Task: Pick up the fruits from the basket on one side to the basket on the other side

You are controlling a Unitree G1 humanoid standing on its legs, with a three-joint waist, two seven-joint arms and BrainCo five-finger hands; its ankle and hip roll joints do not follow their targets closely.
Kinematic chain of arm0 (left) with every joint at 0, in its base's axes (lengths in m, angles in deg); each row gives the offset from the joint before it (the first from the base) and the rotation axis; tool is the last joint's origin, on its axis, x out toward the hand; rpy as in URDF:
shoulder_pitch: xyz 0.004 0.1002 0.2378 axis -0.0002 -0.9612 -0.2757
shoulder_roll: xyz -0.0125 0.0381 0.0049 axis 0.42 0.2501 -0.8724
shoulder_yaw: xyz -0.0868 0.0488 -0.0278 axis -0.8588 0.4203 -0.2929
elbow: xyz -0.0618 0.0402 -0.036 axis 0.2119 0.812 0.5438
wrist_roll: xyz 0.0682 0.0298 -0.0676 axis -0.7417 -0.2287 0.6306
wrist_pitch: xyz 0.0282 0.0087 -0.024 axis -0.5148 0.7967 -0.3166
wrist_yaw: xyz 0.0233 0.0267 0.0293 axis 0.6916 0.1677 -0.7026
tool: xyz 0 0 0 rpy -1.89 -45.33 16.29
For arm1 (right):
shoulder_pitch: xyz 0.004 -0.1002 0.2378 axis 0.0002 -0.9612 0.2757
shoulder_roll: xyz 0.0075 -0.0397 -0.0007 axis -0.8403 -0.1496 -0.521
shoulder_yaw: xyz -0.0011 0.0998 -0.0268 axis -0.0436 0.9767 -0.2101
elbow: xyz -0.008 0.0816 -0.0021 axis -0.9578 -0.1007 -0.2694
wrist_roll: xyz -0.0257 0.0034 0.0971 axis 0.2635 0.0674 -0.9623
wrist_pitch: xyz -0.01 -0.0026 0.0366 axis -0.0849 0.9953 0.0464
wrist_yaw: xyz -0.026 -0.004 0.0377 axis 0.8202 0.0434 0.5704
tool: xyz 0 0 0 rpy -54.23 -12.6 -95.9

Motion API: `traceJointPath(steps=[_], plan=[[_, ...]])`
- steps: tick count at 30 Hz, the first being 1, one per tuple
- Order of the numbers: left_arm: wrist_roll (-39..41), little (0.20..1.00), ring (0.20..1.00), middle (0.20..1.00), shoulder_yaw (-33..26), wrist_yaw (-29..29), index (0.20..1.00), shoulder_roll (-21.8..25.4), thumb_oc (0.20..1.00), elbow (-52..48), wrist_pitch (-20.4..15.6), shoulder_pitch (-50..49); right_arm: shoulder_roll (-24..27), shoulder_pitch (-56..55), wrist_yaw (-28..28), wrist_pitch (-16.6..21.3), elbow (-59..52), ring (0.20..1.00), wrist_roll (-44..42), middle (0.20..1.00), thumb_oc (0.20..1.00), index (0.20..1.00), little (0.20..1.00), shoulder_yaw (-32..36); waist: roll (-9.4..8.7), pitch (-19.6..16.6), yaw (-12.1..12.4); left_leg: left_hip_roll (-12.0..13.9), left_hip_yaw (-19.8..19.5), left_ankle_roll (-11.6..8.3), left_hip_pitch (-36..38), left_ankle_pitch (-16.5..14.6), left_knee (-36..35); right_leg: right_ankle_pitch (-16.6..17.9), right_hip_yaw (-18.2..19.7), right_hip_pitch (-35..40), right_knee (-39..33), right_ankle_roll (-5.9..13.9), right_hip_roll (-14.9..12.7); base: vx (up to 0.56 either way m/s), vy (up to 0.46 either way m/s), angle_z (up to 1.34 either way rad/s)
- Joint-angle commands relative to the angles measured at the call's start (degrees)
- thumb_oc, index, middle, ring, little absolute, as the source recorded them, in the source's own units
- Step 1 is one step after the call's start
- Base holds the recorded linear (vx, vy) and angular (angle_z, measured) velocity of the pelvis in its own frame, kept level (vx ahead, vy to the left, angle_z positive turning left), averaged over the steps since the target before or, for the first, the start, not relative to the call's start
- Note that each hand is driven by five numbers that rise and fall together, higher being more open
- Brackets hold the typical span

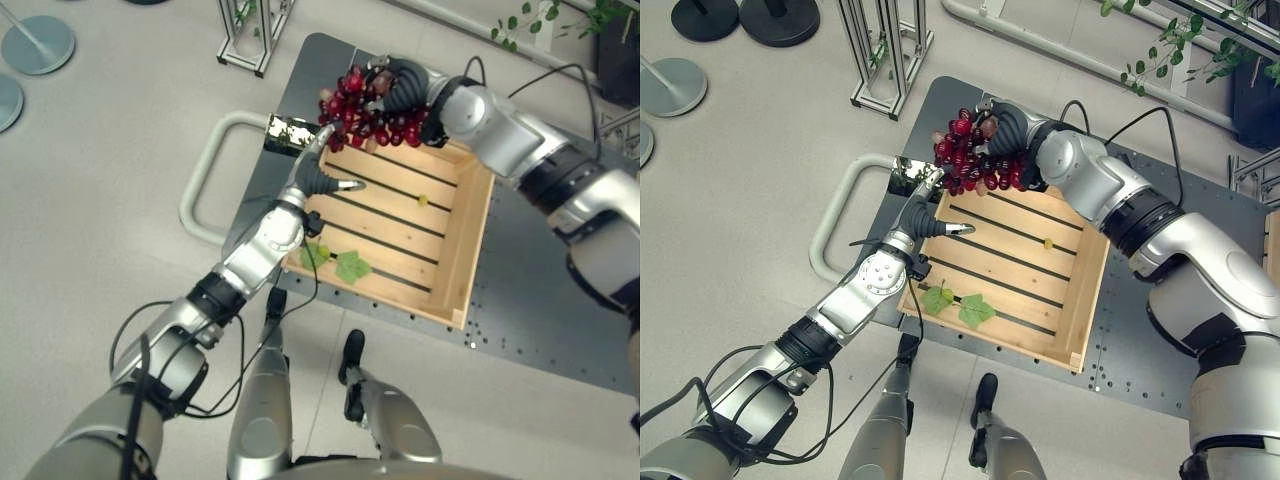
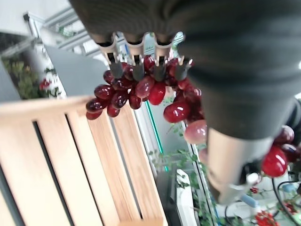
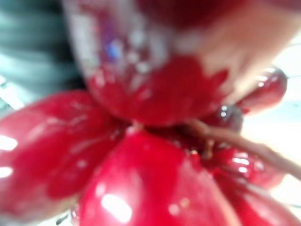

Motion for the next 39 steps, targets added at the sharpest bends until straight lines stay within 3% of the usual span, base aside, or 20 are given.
traceJointPath(steps=[1,8,17,29,34,39], plan=[[-3.7,1.000,1.000,1.000,-0.5,-1.2,1.000,-5.6,1.000,2.5,-2.2,-2.9,-4.0,-3.9,-3.2,1.9,0.0,0.200,2.1,0.200,0.200,0.200,0.200,2.6,-2.35,-9.5,-0.1,0.9,2.8,-2.79,2.4,-8.2,1.0,0.1,1.6,-4.2,2.8,5.95,-7.1,0.00,0.000,0.00],[-8.5,1.000,1.000,1.000,-2.1,-5.7,1.000,-5.5,1.000,3.2,-0.7,-4.8,-6.8,-7.2,-6.7,1.3,1.3,0.200,4.9,0.200,0.200,0.200,0.200,6.9,-1.36,-10.1,-0.1,0.8,2.7,-2.59,2.5,-8.2,0.9,-0.2,1.7,-4.2,3.1,5.82,-7.3,0.00,-0.003,-0.05],[-7.9,1.000,1.000,1.000,-9.5,-6.5,1.000,-3.2,1.000,-0.8,-0.9,-12.4,0.4,-10.9,-4.8,1.3,-6.8,0.200,6.3,0.200,0.200,0.200,0.200,11.1,-0.80,-10.5,-0.2,0.6,2.8,-2.44,2.8,-8.4,1.0,-0.5,1.9,-3.8,3.3,5.77,-7.6,0.00,0.001,0.01],[-10.7,1.000,1.000,1.000,-12.3,-8.6,1.000,-3.8,1.000,-3.1,-0.4,-14.0,6.1,-17.2,-3.5,2.5,-16.6,0.200,3.0,0.200,0.200,0.200,0.200,15.9,-0.87,-11.0,-0.7,0.8,2.8,-2.37,2.7,-8.6,1.2,-0.9,1.8,-4.0,3.8,5.65,-7.8,0.00,0.000,0.00],[-9.7,1.000,1.000,1.000,-11.1,-6.7,1.000,-3.9,1.000,-2.7,-0.4,-13.7,7.3,-19.8,-2.4,3.1,-20.3,0.200,0.5,0.200,0.200,0.200,0.200,17.6,-0.62,-11.3,-1.0,0.7,2.9,-2.24,3.0,-8.8,1.3,-1.3,1.9,-3.8,4.3,5.63,-8.0,0.00,0.000,0.00],[-8.8,1.000,1.000,1.000,-7.5,-6.8,1.000,-5.6,1.000,0.1,-0.7,-10.0,3.4,-17.3,-4.0,3.4,-18.0,0.200,-0.6,0.200,0.200,0.200,0.200,15.7,-0.56,-11.8,-1.3,0.9,3.1,-2.28,3.3,-8.9,1.6,-1.6,2.1,-3.8,4.5,5.52,-7.9,0.00,0.000,0.00]])
